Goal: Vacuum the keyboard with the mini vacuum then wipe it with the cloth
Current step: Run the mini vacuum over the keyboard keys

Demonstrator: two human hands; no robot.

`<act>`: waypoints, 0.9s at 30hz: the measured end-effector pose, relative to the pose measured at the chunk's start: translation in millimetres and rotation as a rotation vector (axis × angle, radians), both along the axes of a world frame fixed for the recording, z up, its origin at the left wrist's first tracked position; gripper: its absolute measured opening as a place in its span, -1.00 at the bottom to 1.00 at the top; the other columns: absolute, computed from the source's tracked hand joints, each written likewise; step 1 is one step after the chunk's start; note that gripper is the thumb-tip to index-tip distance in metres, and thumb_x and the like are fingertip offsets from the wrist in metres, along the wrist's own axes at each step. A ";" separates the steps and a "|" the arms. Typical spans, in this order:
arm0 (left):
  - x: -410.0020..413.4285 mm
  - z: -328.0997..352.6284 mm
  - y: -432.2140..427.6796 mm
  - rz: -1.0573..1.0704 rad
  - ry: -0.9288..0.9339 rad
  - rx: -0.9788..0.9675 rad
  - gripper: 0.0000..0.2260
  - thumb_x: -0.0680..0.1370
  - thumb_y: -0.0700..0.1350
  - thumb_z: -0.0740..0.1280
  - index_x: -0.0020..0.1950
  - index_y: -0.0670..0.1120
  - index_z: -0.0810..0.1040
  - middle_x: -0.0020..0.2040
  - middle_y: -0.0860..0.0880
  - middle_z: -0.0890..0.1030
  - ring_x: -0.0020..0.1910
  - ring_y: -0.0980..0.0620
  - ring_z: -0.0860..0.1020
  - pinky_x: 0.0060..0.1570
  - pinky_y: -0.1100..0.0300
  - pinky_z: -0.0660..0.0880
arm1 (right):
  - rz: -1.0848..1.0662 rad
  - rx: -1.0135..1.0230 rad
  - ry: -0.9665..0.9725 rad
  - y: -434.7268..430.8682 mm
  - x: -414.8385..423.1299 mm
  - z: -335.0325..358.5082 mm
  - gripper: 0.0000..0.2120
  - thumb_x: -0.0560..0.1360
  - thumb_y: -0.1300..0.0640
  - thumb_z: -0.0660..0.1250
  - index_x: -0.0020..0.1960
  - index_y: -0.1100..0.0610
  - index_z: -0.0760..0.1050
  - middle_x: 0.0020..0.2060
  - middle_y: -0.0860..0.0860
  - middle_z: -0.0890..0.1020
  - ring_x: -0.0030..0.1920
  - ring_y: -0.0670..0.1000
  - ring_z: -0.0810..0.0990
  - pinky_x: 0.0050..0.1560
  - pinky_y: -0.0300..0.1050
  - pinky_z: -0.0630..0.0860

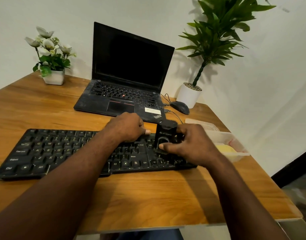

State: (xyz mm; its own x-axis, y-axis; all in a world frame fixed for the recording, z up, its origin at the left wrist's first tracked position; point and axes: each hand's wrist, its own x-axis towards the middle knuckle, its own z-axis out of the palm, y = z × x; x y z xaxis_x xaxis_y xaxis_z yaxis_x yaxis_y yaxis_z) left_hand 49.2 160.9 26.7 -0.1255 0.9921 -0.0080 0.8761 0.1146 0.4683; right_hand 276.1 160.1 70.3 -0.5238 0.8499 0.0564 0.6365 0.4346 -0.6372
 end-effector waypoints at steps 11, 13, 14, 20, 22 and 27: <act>-0.8 -0.6 0.6 -0.001 0.001 0.006 -0.83 0.61 0.11 0.38 -0.14 0.11 0.65 -0.12 0.08 0.66 -0.08 0.04 0.61 0.09 -0.10 0.60 | -0.119 0.052 0.045 -9.7 10.8 -14.1 -0.61 0.37 -0.03 0.62 0.16 -0.07 0.63 -0.09 -0.16 0.71 -0.13 -0.17 0.71 -0.15 -0.17 0.67; -0.9 -0.3 0.4 -0.002 -0.005 0.005 -0.81 0.60 0.13 0.38 -0.17 0.13 0.63 -0.11 0.08 0.66 -0.08 0.04 0.60 0.09 -0.09 0.59 | -0.162 0.154 0.058 -10.7 10.9 -14.9 -0.60 0.38 -0.05 0.61 0.18 -0.07 0.63 -0.09 -0.19 0.70 -0.12 -0.19 0.68 -0.18 -0.21 0.62; -1.2 -0.4 0.6 -0.003 -0.009 0.007 -0.81 0.60 0.14 0.38 -0.18 0.13 0.63 -0.11 0.08 0.66 -0.08 0.04 0.60 0.09 -0.09 0.59 | -0.142 0.126 0.098 -11.4 10.6 -15.4 -0.62 0.38 -0.04 0.61 0.16 -0.08 0.63 -0.09 -0.18 0.71 -0.11 -0.19 0.69 -0.18 -0.25 0.59; -1.7 -1.3 0.8 -0.004 -0.008 0.010 -0.79 0.59 0.18 0.38 -0.16 0.11 0.64 -0.15 0.10 0.65 -0.08 0.05 0.59 0.11 -0.10 0.58 | -0.171 0.166 0.034 -14.5 4.8 -19.7 -0.61 0.37 -0.07 0.62 0.15 -0.10 0.63 -0.08 -0.19 0.69 -0.08 -0.17 0.68 -0.11 -0.14 0.67; -1.2 -0.9 0.6 -0.003 -0.009 0.012 -0.77 0.59 0.20 0.39 -0.19 0.12 0.62 -0.17 0.10 0.64 -0.09 0.07 0.59 0.11 -0.10 0.58 | -0.180 0.166 0.074 -13.7 7.7 -17.7 -0.64 0.37 -0.07 0.62 0.12 -0.12 0.62 -0.11 -0.20 0.68 -0.10 -0.18 0.67 -0.15 -0.18 0.63; -1.0 0.6 0.1 -0.005 0.000 0.018 -0.80 0.61 0.12 0.38 -0.19 0.13 0.61 -0.16 0.10 0.63 -0.10 0.07 0.59 0.09 -0.10 0.60 | -0.105 0.070 0.099 -18.8 2.4 -25.3 -0.59 0.36 -0.03 0.63 0.18 -0.06 0.63 -0.14 -0.19 0.70 -0.10 -0.17 0.70 -0.12 -0.16 0.66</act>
